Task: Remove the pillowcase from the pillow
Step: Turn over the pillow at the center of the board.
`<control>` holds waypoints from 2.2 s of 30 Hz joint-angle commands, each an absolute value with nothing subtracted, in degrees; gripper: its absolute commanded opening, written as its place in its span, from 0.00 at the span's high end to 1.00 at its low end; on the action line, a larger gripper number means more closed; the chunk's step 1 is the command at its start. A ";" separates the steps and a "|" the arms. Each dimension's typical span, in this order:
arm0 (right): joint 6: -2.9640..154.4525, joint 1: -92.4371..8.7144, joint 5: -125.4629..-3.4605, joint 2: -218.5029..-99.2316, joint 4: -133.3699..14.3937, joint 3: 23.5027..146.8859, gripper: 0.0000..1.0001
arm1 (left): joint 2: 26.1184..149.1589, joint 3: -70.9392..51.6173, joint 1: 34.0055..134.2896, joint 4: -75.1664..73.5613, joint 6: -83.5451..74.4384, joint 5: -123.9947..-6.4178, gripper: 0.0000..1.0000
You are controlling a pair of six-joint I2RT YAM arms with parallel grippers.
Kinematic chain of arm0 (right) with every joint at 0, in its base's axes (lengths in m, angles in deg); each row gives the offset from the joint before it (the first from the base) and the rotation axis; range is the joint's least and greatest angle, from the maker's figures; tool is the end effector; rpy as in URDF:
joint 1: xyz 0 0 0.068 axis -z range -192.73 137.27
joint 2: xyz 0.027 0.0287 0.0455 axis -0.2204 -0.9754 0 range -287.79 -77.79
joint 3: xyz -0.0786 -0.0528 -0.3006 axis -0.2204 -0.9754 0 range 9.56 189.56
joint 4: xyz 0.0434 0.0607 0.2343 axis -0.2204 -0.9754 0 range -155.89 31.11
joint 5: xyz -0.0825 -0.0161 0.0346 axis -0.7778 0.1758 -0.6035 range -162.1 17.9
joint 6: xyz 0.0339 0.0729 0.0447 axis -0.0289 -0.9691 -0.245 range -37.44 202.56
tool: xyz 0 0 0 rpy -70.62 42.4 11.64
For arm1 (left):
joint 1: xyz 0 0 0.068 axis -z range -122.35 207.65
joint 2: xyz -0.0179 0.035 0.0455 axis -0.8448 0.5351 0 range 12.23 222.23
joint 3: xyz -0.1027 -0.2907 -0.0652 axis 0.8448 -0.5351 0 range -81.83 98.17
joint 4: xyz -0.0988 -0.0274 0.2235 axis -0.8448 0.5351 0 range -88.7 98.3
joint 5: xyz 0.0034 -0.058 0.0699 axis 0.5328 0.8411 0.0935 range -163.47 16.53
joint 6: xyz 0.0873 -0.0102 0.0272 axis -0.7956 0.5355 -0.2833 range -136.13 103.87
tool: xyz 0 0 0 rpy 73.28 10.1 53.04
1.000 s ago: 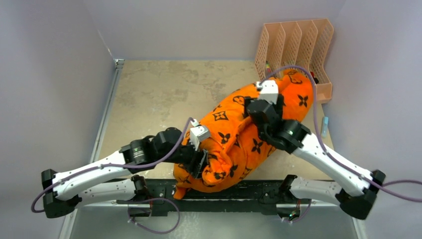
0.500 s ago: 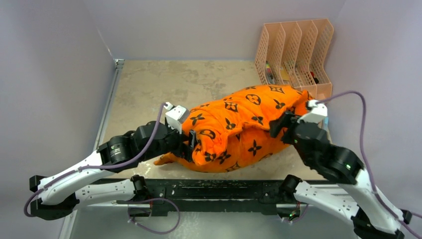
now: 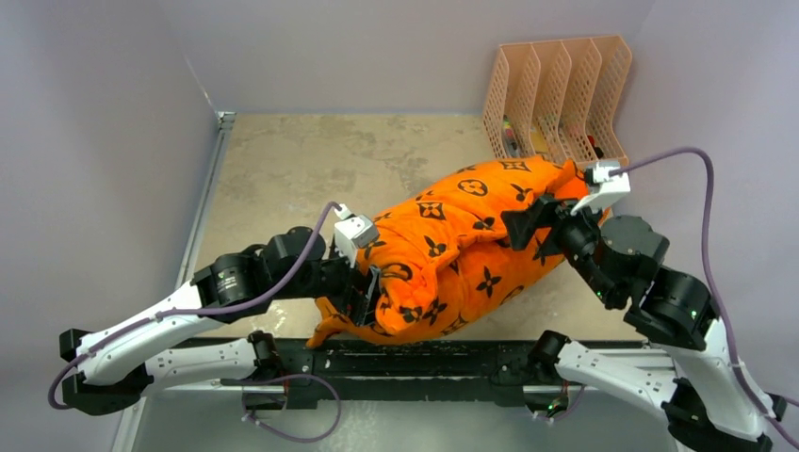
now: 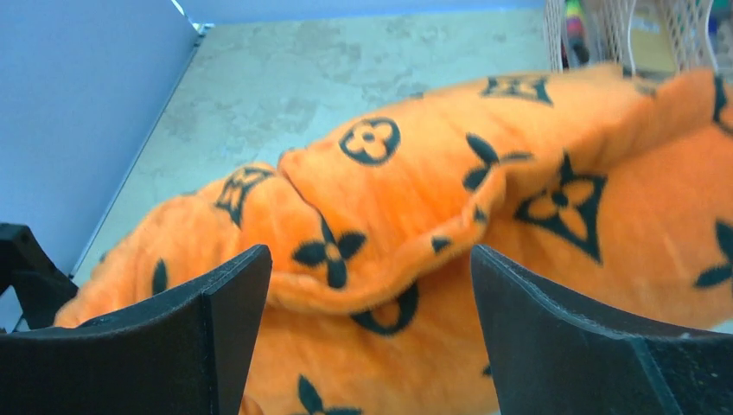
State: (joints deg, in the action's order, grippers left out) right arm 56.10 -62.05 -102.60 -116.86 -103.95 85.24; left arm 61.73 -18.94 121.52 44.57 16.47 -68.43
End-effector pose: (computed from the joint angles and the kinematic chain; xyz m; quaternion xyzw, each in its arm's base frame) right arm 0.0789 0.0275 0.4703 0.0236 0.7501 0.2298 0.6196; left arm 0.0657 -0.1504 0.3807 0.2542 0.8267 -0.3987 0.3050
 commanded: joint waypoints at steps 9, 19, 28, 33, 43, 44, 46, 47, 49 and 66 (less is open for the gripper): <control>68.95 -62.04 -92.30 -136.09 -101.98 83.18 0.01 | 64.73 -16.34 121.02 47.80 10.16 -64.40 0.12; 50.93 -60.90 -83.70 -128.35 -102.45 61.74 0.53 | 56.15 -13.86 121.02 51.26 11.89 -78.40 0.06; 32.97 -60.86 -90.54 -120.67 -97.46 49.70 1.00 | 56.42 -3.02 121.02 51.50 19.81 -105.44 0.01; 32.36 -60.87 -93.15 -117.54 -93.77 48.30 0.69 | 59.31 -4.98 121.02 52.49 24.58 -112.74 0.01; 48.85 -60.85 -89.16 -115.60 -81.71 64.21 0.23 | 68.98 -17.32 119.79 63.91 56.91 -123.54 0.04; 50.61 -60.87 -85.77 -117.97 -80.32 65.14 0.23 | 67.08 -19.07 119.79 61.59 57.35 -122.78 0.04; 53.48 -60.90 -84.23 -124.32 -81.42 68.99 0.21 | 63.48 -22.38 119.79 57.24 55.81 -121.07 0.04; 55.45 -60.90 -82.59 -128.02 -83.75 71.28 0.20 | 62.29 -23.74 119.72 56.48 55.76 -120.23 0.04; 56.93 -60.90 -81.61 -136.00 -91.06 74.99 0.19 | 61.20 -26.19 119.70 56.61 56.97 -118.03 0.05; 52.02 -61.43 -79.91 -139.25 -87.81 61.19 1.00 | 64.12 -44.36 119.65 22.58 56.35 -92.18 0.81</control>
